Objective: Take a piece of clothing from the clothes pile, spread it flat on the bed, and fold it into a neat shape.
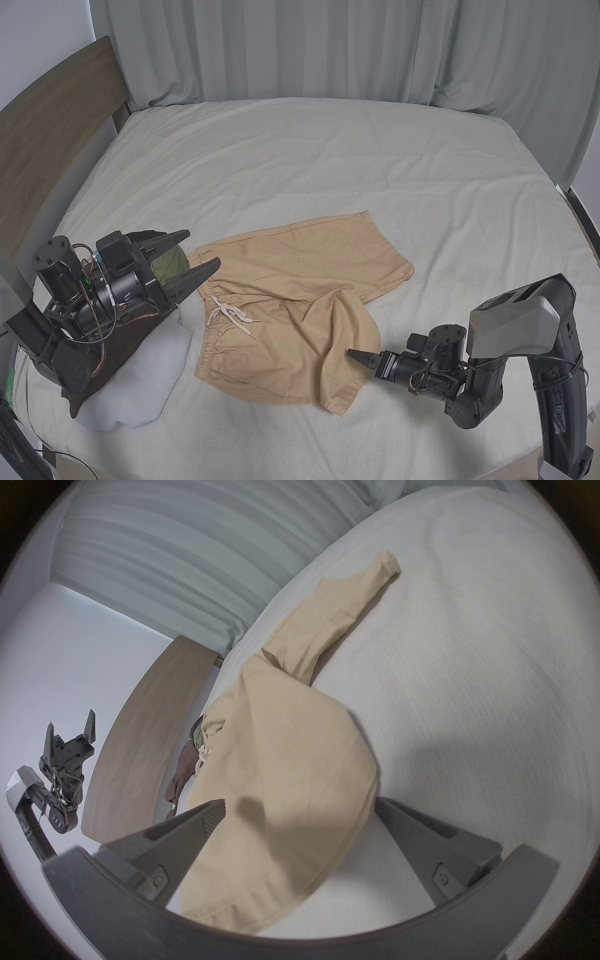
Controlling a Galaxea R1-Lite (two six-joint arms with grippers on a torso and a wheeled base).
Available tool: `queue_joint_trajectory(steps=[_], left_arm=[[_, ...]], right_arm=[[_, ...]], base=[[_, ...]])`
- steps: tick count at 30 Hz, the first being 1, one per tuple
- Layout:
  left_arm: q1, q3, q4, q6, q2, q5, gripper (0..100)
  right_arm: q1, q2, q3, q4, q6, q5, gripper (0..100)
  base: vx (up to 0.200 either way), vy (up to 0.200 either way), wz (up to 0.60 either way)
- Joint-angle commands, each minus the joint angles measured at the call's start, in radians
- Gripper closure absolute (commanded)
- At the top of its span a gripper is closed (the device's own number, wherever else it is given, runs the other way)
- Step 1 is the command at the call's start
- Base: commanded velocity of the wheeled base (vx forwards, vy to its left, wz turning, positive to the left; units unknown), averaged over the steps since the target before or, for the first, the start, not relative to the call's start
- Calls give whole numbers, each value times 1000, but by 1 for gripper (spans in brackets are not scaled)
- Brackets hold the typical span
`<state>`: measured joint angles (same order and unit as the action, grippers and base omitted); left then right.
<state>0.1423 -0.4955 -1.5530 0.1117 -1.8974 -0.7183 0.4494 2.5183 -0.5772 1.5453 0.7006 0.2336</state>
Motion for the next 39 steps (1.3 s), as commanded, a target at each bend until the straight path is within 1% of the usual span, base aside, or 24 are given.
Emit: queue_joint_trajectory(steps=[1,3,4,12,17,20,22,23,24,25,26,31,32,33,35,39], left_arm=[[-1,-1,-1,0,-3,0,0],[-1,-1,-1,0,-3,0,0],[-1,-1,-1,0,-3,0,0],[-1,-3,-1,0,-5,0,0],[-3,-3,-1,0,-8,0,0],[-1,-1,-1,0,-9,0,0],[-1,-1,-1,0,-11,0,0],[-1,-1,-1,0,-11,0,0],[-1,-1,-1,0,-11,0,0],[-3,0,-1,0,-11,0,0],[-3,2,-1,0,-9,-1,0],[-3,6,-1,-1,-12,-1,0],[-3,6,-1,-1,-12,-1,0],[-3,8,-1,0,-12,-1,0],[-3,8,-1,0,-14,-1,0],[-3,8,-1,-1,-20,-1,0]], right_arm=[[-6,7,-13,1,0,-4,0],[-8,5,-15,2,0,-4,0],[-6,5,-18,2,0,-4,100],[-8,-21,-3,2,0,-11,100],[-23,-70,7,1,-13,-53,100],[-60,-119,31,-2,-58,-50,100],[-70,-124,33,-2,-76,-50,100],[-90,-124,33,-2,-115,-50,100],[-95,-122,33,-2,-122,-50,100],[-115,-119,33,-2,-167,-50,100],[-124,-119,33,-1,-190,-46,100],[-167,-113,30,-1,-308,1,100],[-167,-113,30,-1,-308,1,100],[-179,-113,17,-1,-332,7,100],[-189,-111,-1,-1,-348,7,100],[-199,-110,-39,-2,-352,13,100]], base=[[0,0,0],[0,0,0],[0,0,0],[0,0,0],[0,0,0],[0,0,0],[0,0,0],[0,0,0],[0,0,0],[0,0,0],[0,0,0],[0,0,0],[0,0,0],[0,0,0],[0,0,0],[0,0,0]])
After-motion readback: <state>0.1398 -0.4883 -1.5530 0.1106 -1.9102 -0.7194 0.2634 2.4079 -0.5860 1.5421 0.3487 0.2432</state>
